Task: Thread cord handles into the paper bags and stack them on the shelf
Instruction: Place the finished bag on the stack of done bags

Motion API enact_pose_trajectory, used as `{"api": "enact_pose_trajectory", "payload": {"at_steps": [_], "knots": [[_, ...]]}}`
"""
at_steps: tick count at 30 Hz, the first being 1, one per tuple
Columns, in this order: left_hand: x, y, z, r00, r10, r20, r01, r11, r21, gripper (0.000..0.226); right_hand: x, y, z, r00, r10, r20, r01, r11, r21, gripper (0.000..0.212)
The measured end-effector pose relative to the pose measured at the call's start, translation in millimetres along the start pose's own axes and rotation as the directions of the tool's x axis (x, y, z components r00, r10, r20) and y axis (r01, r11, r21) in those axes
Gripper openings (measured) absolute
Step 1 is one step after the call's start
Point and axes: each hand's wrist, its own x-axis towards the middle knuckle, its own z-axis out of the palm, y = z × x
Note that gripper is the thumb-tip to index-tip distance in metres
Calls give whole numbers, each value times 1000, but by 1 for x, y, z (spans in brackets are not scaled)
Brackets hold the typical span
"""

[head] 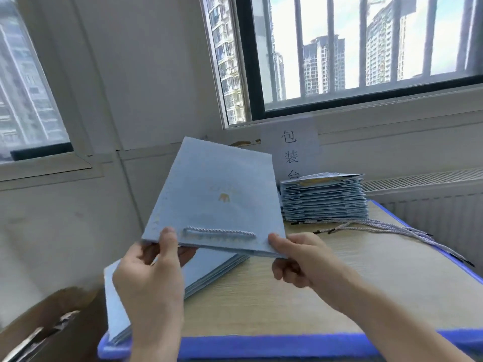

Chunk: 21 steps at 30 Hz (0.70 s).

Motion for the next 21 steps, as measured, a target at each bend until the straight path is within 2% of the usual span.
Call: {"api": "enact_pose_trajectory", "payload": {"at_steps": [3,6,12,15,18,21], "knots": [[1,0,-10,968,-223,113,232,970,-77,10,1,-6,-2,998,-5,-63,9,998,67,28],[6,-3,-18,909,-344,235,343,938,50,11,2,-6,-8,994,25,-108,-19,998,61,30],[6,-9,-24,827,-445,344,434,894,114,8,2,-4,-14,983,100,-154,-102,995,-3,25],[8,-12,-24,784,-477,397,431,879,204,12,3,-6,-16,976,133,-172,-145,988,-56,33],[9,-15,-21,766,-502,402,441,865,240,8,7,-1,-16,964,148,-223,-148,989,15,34],[10,-17,-20,761,-509,403,468,860,204,9,9,6,-16,960,170,-221,-147,982,115,34]]}}
